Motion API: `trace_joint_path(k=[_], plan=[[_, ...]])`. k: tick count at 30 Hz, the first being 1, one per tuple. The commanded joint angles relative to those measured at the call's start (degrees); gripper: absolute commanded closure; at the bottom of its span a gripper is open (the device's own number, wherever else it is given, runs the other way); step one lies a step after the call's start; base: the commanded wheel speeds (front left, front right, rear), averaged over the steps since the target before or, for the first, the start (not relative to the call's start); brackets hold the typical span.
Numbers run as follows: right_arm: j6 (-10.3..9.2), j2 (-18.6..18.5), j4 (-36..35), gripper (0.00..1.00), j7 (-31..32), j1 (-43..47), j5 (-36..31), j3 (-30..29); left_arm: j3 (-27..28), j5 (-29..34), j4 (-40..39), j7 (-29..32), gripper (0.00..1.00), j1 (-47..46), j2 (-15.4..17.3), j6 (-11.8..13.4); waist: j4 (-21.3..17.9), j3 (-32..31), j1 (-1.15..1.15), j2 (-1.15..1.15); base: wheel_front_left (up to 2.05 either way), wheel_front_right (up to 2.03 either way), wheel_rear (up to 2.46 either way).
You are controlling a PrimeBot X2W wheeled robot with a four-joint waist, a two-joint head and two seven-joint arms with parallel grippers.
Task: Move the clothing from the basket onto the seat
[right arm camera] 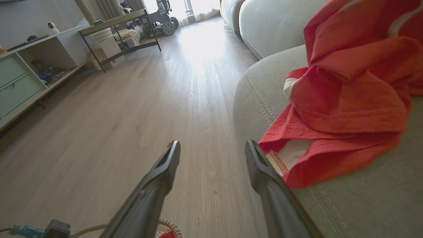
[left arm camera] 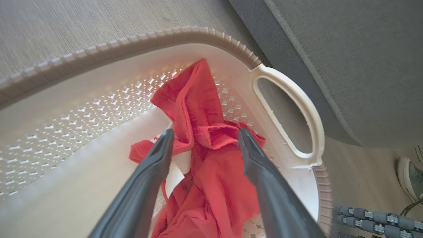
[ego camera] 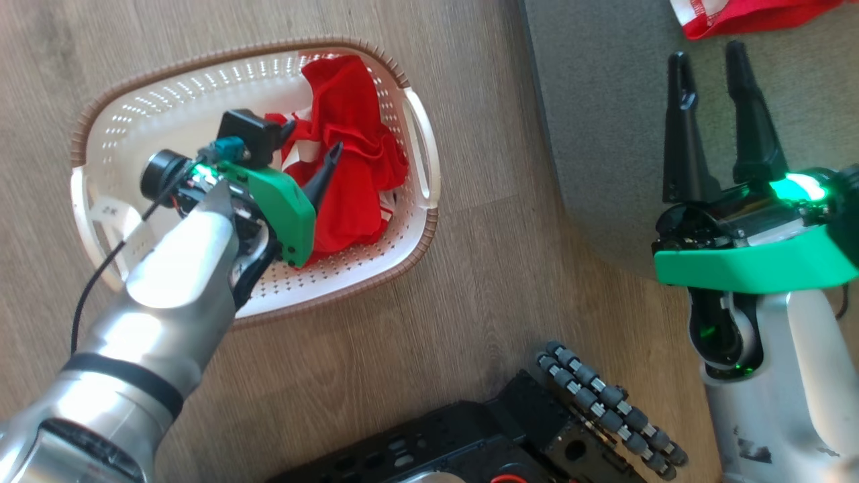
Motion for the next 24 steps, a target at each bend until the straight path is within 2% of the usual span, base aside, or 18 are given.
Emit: trace_joint_path(k=[1, 10, 24], plan=[[0.41, 0.4, -2.4, 0.0, -0.5, 0.5, 0.4, 0.6, 0.7, -0.6, -0.3, 0.1, 0.0, -1.0, 0.4, -0.3, -0.1, 0.7, -0.01, 0.0, 0.0, 0.0, 0.0], [0.41, 0.4, -5.4, 0.0, -0.5, 0.4, 1.4, 1.2, -2.9, -4.1, 3.7, 2.1, 0.0, -5.5, -0.1, -0.3, -0.5, 4.0, -0.01, 0.0, 0.0, 0.0, 0.0], [0.41, 0.4, -7.1, 0.0, -0.5, -0.1, 2.1, 2.3, -9.7, -9.9, 6.9, 8.6, 0.0, -9.1, 0.3, -0.3, -1.5, 6.8, -0.01, 0.0, 0.0, 0.0, 0.0]])
